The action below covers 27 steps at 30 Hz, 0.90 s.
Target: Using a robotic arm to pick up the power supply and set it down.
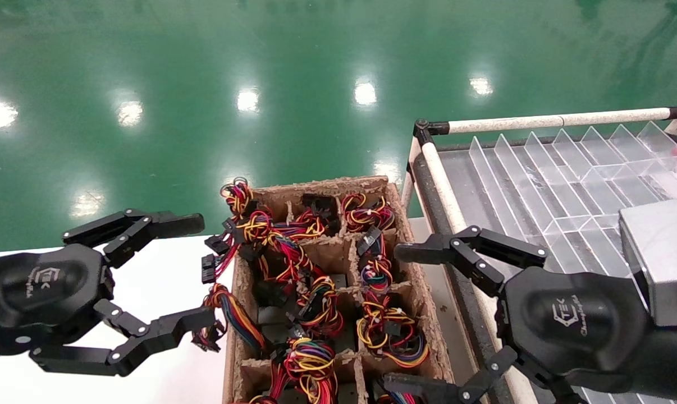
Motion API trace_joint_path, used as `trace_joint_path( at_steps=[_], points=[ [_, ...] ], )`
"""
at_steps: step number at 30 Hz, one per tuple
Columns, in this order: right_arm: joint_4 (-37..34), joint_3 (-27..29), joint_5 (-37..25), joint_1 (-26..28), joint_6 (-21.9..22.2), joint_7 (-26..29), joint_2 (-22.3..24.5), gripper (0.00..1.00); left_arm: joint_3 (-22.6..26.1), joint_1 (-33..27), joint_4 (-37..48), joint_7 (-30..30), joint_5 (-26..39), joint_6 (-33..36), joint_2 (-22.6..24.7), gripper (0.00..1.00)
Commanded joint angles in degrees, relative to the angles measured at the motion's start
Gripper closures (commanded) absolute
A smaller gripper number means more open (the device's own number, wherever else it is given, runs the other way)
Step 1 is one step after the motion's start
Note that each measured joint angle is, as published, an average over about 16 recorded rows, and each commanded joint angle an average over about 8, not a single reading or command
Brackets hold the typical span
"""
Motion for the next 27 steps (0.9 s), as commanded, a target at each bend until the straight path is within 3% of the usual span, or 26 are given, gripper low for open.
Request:
trace_joint_path(
  at_steps=[1,11,19,27],
  points=[
    [0.0,0.0,0.0,0.0,0.0,0.0,0.0,0.0,0.0,0.0,0.0,0.0,0.0,0.0,0.0,0.0],
    [0.0,0.0,0.0,0.0,0.0,0.0,0.0,0.0,0.0,0.0,0.0,0.0,0.0,0.0,0.0,0.0],
    [-0.18,0.05,-0.45,0.1,0.67,-0.03,0.07,0.0,0.0,0.0,0.0,0.0,0.0,0.0,0.0,1.0],
    [-2.94,-1.04,-6.62,2.63,8.98,0.77,-2.0,0.0,0.0,0.0,0.0,0.0,0.0,0.0,0.0,1.0]
  ],
)
